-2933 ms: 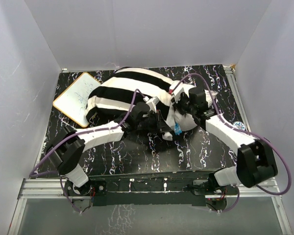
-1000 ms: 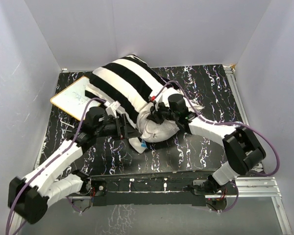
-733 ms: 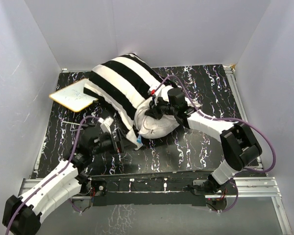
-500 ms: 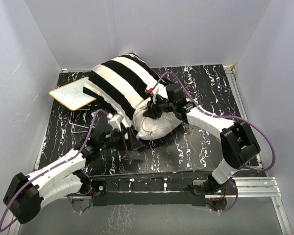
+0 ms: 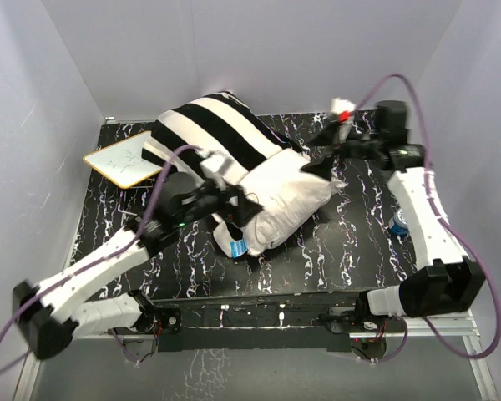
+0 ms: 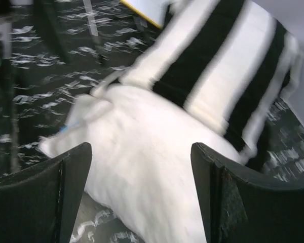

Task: Put the pillow into the pillowcase
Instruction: Stuff the pillow into the pillowcase.

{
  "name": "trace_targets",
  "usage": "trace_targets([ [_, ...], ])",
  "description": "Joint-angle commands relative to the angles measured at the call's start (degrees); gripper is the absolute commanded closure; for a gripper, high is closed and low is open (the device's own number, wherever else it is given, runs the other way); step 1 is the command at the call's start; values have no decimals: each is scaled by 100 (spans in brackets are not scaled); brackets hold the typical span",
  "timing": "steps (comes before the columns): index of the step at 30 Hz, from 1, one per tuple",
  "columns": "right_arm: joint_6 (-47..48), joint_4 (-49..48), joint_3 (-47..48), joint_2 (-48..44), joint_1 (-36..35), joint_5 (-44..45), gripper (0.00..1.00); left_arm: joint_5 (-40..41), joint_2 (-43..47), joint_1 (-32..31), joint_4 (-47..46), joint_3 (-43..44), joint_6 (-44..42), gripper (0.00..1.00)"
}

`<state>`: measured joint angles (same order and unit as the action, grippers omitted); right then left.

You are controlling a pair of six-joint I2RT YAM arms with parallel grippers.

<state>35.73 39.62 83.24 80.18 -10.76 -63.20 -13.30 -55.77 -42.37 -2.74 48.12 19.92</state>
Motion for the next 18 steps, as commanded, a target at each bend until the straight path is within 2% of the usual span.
trace_targets([
  [1,-1806,-1466,-831,-329,1917,-259,19,1694,-1521,-1542,956,1430,-1531,8],
  [3,-2552,-2270,-1341,-271,2698,8,19,2855,-2447,-2153,1541,2252,-2176,7],
  [4,-2817,-2589,-1591,-228,2948,176,19,3507,-2902,-2346,1760,2641,-2440,6],
  [6,-3052,-3011,-1961,-142,3272,397,19,4282,-3826,-2602,2025,3272,-2947,3],
  [10,-3030,-3078,-2147,33,3431,485,19,5367,-5179,-2661,2267,4229,-3748,3],
  [16,-3114,-3228,-2334,105,3432,328,19,6405,-6343,-2373,1881,4671,-4840,3],
  [18,-3137,-3270,-2391,109,3432,222,19,6570,-6405,-2240,1532,4496,-5145,15],
])
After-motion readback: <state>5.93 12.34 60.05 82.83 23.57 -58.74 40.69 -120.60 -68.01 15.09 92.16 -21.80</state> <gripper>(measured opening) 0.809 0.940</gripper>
